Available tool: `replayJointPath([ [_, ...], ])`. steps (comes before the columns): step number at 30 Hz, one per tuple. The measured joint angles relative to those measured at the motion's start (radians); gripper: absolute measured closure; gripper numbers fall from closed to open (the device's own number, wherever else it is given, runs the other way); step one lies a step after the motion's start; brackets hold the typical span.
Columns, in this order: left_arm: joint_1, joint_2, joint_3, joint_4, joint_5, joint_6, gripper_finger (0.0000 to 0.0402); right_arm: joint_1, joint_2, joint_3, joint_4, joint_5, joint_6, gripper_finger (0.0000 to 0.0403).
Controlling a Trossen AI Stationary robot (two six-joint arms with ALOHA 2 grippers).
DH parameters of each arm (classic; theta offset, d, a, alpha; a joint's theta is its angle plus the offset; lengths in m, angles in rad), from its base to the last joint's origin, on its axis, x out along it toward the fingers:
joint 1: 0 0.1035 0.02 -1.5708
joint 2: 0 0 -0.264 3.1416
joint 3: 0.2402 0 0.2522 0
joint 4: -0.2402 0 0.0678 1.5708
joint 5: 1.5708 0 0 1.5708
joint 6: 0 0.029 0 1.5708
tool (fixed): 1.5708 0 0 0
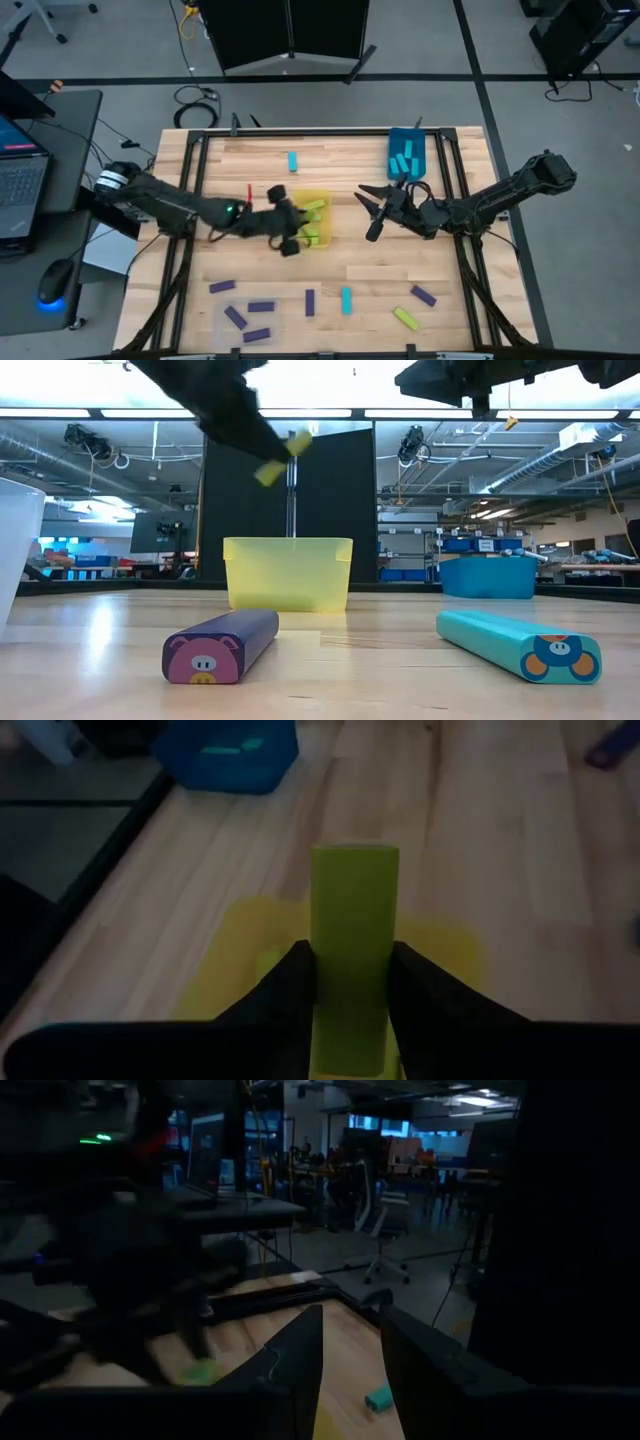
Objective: Sort blocks
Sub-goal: Put the light green block into the yellow bin, then put the purple block into the transparent bin
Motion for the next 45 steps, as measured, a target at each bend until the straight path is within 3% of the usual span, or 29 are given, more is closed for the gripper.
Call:
replayJointPath([
  [8, 0.167, 0.153, -0.001, 0.068, 0.152, -0.047, 0.0296, 0.013, 0.0, 0.0, 0.005, 0.0, -0.009, 0.0288],
  [18, 0.192, 0.187, -0.001, 0.099, 0.178, -0.07, 0.0131, 0.013, 0.0, 0.0, 0.006, 0.0, -0.017, 0.0288],
  [26, 0.191, 0.085, 0.0, 0.093, 0.161, -0.072, 0.0109, 0.024, 0.0, 0.0, -0.015, 0.0, 0.011, 0.0288],
  [31, 0.168, -0.015, 0.0, 0.04, 0.09, -0.066, 0.0123, 0.059, 0.0, 0.011, -0.248, -0.083, 0.208, 0.0288],
  [38, 0.156, -0.125, 0.0, 0.0, 0.033, -0.021, 0.0139, 0.134, 0.024, 0.062, -0.591, -0.347, 0.516, 0.0285],
  [45, 0.155, -0.193, -0.005, -0.019, -0.005, 0.002, 0.0147, 0.329, 0.025, 0.187, -1.042, -0.366, 0.869, 0.0285],
])
